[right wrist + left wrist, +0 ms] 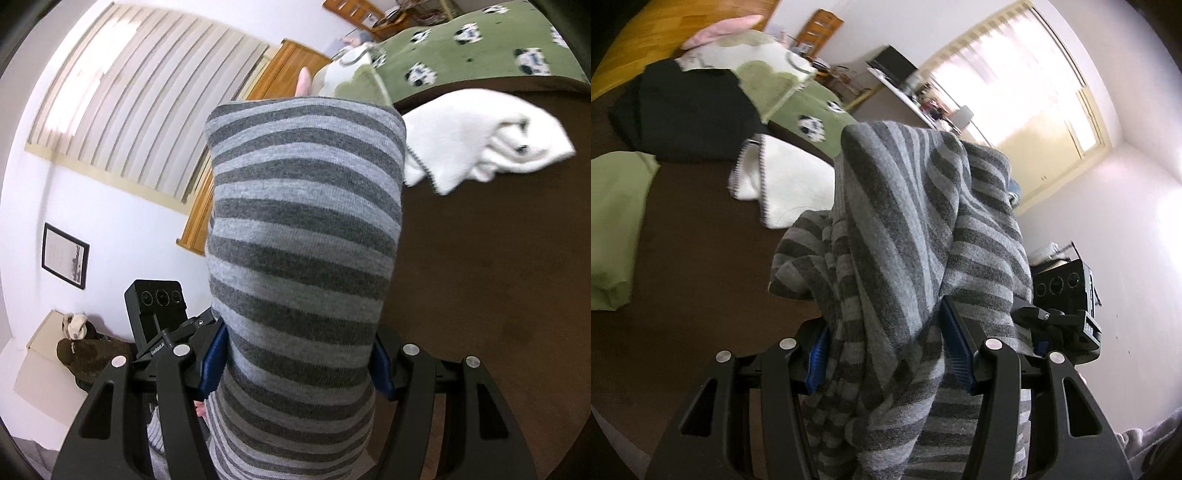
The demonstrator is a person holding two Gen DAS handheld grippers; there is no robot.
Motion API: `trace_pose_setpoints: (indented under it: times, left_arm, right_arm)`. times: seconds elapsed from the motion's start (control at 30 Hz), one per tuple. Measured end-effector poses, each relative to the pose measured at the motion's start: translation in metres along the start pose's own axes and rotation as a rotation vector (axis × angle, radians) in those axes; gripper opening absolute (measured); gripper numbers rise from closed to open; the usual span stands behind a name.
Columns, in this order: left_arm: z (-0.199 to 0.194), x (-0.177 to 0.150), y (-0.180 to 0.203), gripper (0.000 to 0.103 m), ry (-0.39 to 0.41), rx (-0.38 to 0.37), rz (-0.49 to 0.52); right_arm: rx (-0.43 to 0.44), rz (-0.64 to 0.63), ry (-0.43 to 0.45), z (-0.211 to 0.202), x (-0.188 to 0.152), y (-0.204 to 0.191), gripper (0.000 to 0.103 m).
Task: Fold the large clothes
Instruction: 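Carry the lifted hoodie with both tools toward the folded green garment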
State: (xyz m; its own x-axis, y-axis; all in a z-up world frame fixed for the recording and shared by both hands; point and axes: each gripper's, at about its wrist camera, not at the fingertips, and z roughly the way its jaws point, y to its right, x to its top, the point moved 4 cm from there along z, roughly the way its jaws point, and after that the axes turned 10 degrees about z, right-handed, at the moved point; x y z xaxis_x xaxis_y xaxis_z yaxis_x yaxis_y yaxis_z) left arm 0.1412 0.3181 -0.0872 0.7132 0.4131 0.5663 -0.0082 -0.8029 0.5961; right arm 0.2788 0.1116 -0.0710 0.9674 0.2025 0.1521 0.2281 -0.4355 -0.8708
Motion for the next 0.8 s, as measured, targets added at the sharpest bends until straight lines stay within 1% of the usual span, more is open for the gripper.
trace_pose_setpoints:
  times: [0.17, 0.2, 0.33, 0.37, 0.43, 0.47, 0.57, 0.6, 0.8]
  left_arm:
    - [-0.033, 0.015, -0.069, 0.054, 0.013, 0.041, -0.042]
    - [-0.044, 0.021, -0.090, 0.054, 0.016, 0.058, -0.048]
    - [-0.072, 0.037, -0.150, 0.054, 0.033, 0.108, -0.072]
    - [-0.081, 0.041, -0.171, 0.054, 0.040, 0.122, -0.086]
    - [-0.091, 0.048, -0.199, 0.054, 0.048, 0.144, -0.103]
    - [-0.097, 0.052, -0.220, 0.054, 0.052, 0.159, -0.114]
    - [-0.105, 0.060, -0.266, 0.054, 0.062, 0.191, -0.137]
    - [-0.107, 0.062, -0.290, 0.054, 0.067, 0.205, -0.152]
    - [-0.099, 0.060, -0.383, 0.054, 0.069, 0.266, -0.243]
  right_arm:
    - [0.012, -0.004, -0.060, 0.085, 0.011, -0.025, 0.063]
    - [0.015, -0.001, -0.069, 0.102, 0.013, -0.029, 0.063]
    - [0.037, 0.009, -0.115, 0.184, 0.025, -0.049, 0.063]
    - [0.042, 0.009, -0.125, 0.202, 0.028, -0.053, 0.063]
    - [0.049, 0.009, -0.153, 0.244, 0.036, -0.060, 0.063]
    - [0.051, 0.008, -0.168, 0.266, 0.040, -0.063, 0.063]
    - [0.055, -0.001, -0.211, 0.322, 0.052, -0.068, 0.063]
    - [0.055, -0.003, -0.229, 0.347, 0.057, -0.068, 0.063]
    - [0.018, 0.000, -0.304, 0.447, 0.078, -0.050, 0.064]
